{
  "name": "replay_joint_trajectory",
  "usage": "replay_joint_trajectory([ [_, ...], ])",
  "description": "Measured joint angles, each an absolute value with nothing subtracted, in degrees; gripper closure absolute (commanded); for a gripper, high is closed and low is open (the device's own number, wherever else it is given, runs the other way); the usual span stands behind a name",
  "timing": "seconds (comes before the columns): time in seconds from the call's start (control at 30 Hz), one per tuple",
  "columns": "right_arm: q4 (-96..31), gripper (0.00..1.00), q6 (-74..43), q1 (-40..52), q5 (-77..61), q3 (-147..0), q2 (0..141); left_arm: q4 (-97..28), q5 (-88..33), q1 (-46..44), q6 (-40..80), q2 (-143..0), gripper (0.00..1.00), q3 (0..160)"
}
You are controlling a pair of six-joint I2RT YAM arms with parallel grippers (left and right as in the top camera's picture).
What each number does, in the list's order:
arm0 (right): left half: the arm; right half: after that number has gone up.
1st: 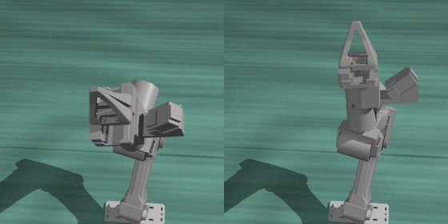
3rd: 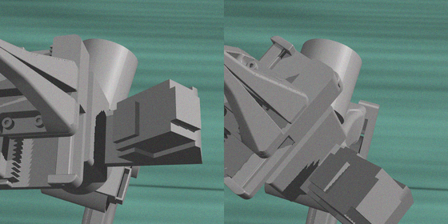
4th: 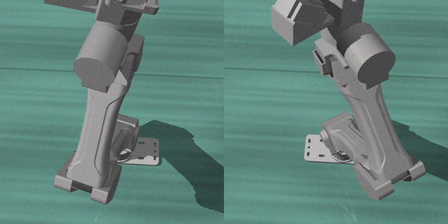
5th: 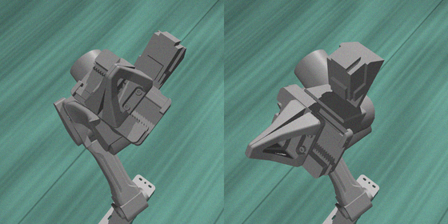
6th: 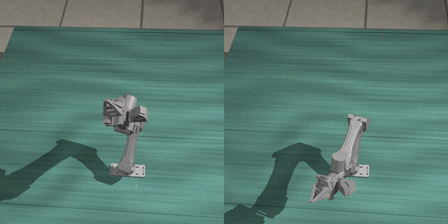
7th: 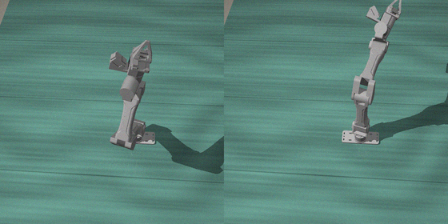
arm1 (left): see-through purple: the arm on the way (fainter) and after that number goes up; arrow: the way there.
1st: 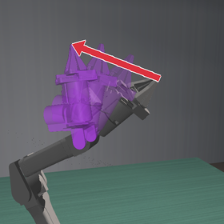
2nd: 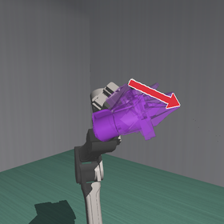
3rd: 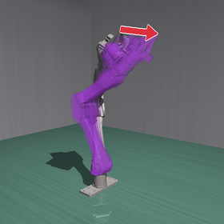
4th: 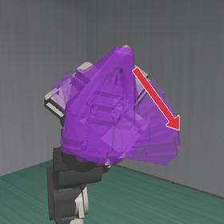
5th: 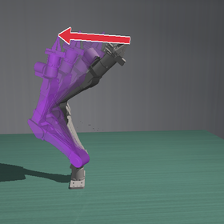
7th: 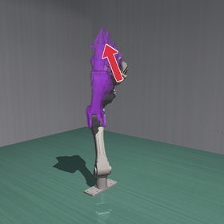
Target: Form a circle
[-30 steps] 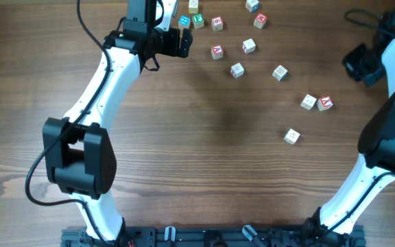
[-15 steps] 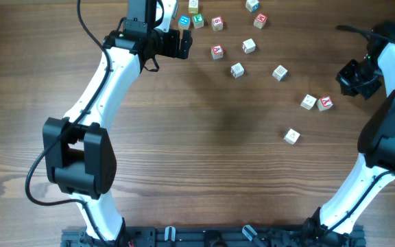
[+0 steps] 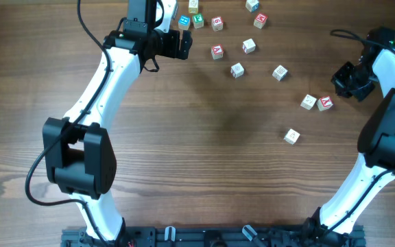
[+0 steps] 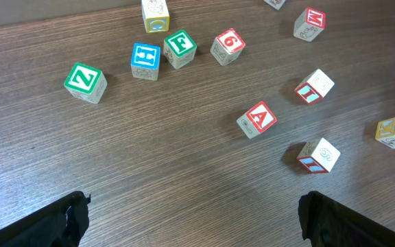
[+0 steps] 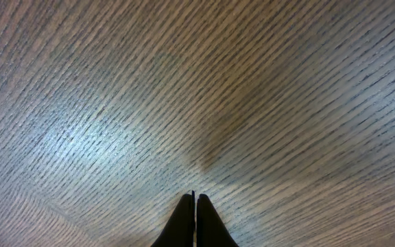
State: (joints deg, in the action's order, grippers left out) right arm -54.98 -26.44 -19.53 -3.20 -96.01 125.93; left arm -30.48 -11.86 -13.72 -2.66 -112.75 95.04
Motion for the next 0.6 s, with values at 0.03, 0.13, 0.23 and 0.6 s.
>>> replay_joint_trajectory([
  [0.03,-55.1,0.96,-26.4,-19.5,-3.6,-96.0,125.9,-30.5,-11.9,-13.7,-2.7,-112.7,0.0,95.0],
  [0.13,-56.4,0.96,-26.2,-19.5,-6.0,-96.0,125.9,-30.5,-11.9,-13.7,-2.7,-112.7,0.0,95.0],
  [0.23,-57.5,0.96,-26.2,-19.5,-7.2,-96.0,125.9,-30.5,-11.9,-13.7,-2.7,-112.7,0.0,95.0],
  [0.6,-58.6,0.96,-26.2,-19.5,-9.1,-96.0,125.9,-30.5,-11.9,-13.7,-2.7,-112.7,0.0,95.0],
])
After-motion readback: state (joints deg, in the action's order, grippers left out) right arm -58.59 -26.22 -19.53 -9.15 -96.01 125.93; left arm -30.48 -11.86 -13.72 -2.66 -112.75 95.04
